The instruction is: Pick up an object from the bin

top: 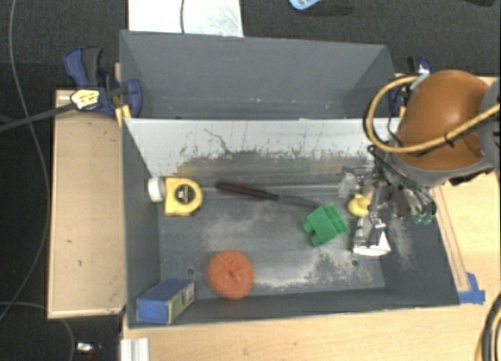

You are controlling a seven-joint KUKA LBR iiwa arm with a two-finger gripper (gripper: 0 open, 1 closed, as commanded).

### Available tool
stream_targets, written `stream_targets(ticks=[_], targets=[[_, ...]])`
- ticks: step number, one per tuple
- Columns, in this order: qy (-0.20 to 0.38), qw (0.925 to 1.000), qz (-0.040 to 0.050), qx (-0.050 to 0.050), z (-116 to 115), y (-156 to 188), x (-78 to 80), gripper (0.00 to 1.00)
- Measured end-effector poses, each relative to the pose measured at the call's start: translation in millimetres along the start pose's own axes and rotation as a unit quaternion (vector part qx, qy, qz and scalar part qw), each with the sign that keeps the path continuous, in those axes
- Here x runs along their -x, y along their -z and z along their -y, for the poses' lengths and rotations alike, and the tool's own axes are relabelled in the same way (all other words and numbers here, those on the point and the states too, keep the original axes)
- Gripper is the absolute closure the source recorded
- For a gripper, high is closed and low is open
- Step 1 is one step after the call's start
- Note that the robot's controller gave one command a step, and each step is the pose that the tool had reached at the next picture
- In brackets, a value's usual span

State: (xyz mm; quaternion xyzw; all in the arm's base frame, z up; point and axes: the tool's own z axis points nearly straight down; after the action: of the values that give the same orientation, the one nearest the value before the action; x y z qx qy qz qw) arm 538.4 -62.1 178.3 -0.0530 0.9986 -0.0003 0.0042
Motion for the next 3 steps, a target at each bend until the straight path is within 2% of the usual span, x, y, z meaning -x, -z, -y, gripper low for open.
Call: stream_targets(ticks=[1,2,3], targets=[[0.004,1.0000,0.0038,0.000,21,-22,7.2,0.00],[-0.108,0.9942,0.0051,-0.001,7,-52,25.3,0.00],[-0.158,0.9874,0.0027,0.001,-24,-80,14.8,0.00]])
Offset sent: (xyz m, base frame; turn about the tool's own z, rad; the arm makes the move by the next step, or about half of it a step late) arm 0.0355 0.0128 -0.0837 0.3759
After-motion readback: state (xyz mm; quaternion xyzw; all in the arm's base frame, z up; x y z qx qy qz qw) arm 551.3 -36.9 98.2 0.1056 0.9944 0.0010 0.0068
